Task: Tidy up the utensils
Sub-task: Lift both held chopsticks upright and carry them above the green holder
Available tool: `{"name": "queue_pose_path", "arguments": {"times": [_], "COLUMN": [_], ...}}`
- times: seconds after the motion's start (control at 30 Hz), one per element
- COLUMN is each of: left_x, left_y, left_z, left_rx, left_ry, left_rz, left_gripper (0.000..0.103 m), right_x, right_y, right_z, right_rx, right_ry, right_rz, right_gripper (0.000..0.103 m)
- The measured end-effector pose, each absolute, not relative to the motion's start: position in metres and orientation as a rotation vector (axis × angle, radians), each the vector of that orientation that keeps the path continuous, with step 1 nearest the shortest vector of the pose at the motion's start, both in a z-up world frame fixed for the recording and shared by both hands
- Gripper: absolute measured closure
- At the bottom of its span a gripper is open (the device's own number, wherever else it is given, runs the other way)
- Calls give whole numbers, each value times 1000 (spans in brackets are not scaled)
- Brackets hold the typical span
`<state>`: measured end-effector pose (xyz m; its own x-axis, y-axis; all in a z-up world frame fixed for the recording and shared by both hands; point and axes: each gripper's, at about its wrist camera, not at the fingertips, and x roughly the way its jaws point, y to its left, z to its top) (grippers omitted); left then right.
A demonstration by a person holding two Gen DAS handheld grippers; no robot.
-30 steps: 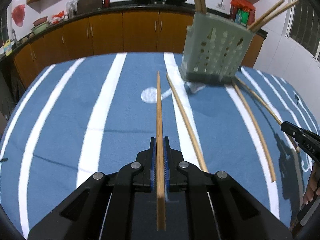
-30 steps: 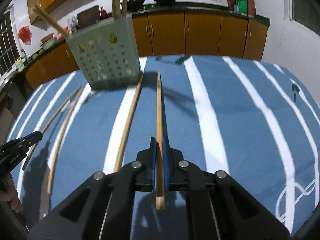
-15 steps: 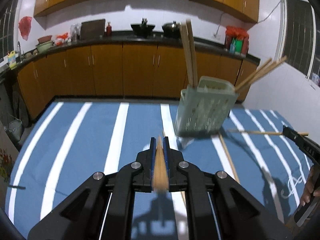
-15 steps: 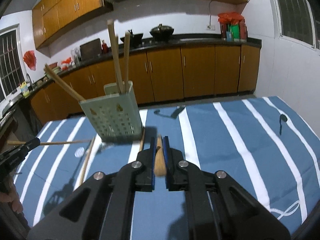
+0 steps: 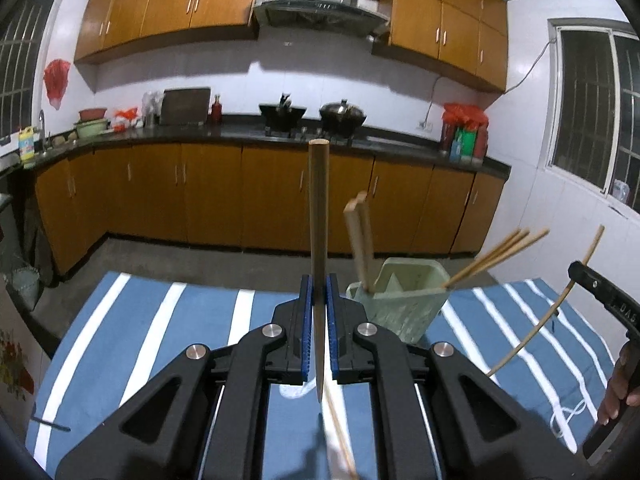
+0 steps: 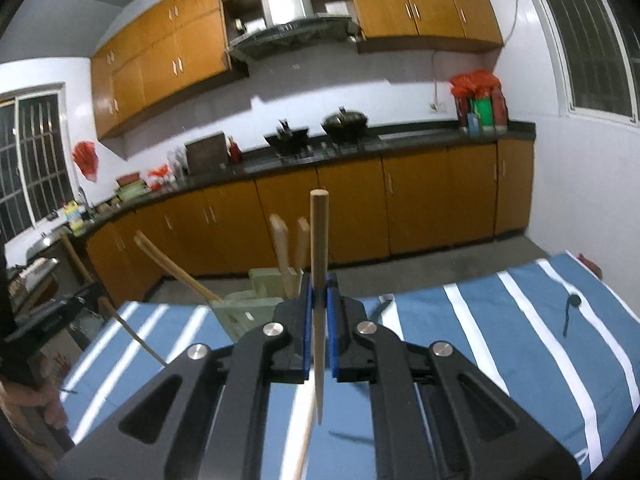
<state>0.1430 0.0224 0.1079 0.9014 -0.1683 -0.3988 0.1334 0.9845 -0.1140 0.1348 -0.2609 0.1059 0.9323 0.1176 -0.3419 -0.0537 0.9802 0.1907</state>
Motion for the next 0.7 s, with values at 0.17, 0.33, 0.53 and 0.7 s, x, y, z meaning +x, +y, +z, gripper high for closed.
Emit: {"name": "queue_pose_path", "arguments": {"times": [0.17, 0.33, 0.53, 0.7], "left_x": [142, 144, 165, 186], "left_y": [9, -9, -23, -30], "left_z": [136, 162, 170, 155], "left_rx": [-111, -128, -138, -142], "left_ry": [330, 213, 155, 158], "left_rz": [-194, -213, -193, -177], "left_gripper": [96, 96, 96, 96], "right_x": [133, 140, 168, 198], "right_y": [-254, -245, -235, -229], "right_z": [146, 176, 184, 171], "right_rx": [202, 214, 195, 172], "right_ry": [242, 137, 75, 105], "right_rz": [127, 140, 123, 113], "right_gripper": [95, 95, 95, 95]}}
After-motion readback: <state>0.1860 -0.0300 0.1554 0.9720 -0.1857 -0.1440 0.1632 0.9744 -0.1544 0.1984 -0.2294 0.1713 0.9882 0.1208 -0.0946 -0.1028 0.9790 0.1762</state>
